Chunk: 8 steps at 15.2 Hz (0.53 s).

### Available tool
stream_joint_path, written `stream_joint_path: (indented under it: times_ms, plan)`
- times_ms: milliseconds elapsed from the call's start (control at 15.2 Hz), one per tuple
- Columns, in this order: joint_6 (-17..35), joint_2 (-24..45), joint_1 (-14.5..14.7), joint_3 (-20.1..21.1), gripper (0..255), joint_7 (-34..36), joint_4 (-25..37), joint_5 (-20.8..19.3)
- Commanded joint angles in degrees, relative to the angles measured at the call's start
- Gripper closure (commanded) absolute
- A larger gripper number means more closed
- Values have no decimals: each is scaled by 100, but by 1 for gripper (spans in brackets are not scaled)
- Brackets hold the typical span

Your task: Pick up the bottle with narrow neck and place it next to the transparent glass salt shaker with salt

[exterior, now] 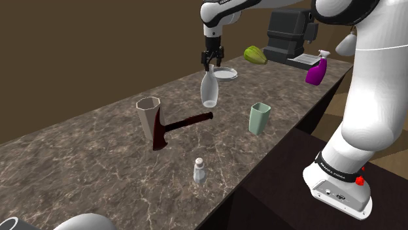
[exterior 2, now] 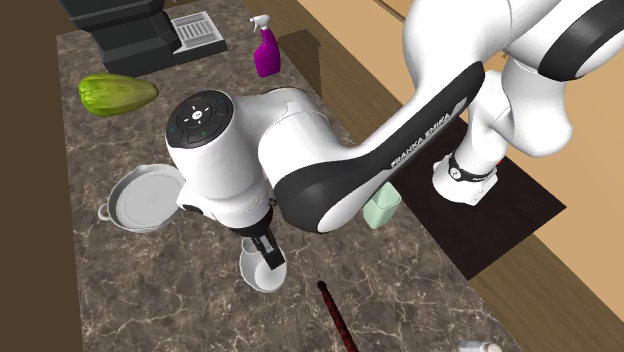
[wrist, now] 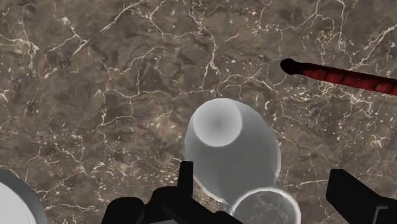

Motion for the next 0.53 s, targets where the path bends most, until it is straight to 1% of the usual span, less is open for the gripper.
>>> stream_joint_path:
  times_ms: [0, 132, 462]
  plan:
    - [144, 45, 8, 4, 0, 12, -95, -1]
    - [257, 64, 9, 4, 0, 12, -189, 0]
    - [257, 65, 9, 4, 0, 12, -187, 0]
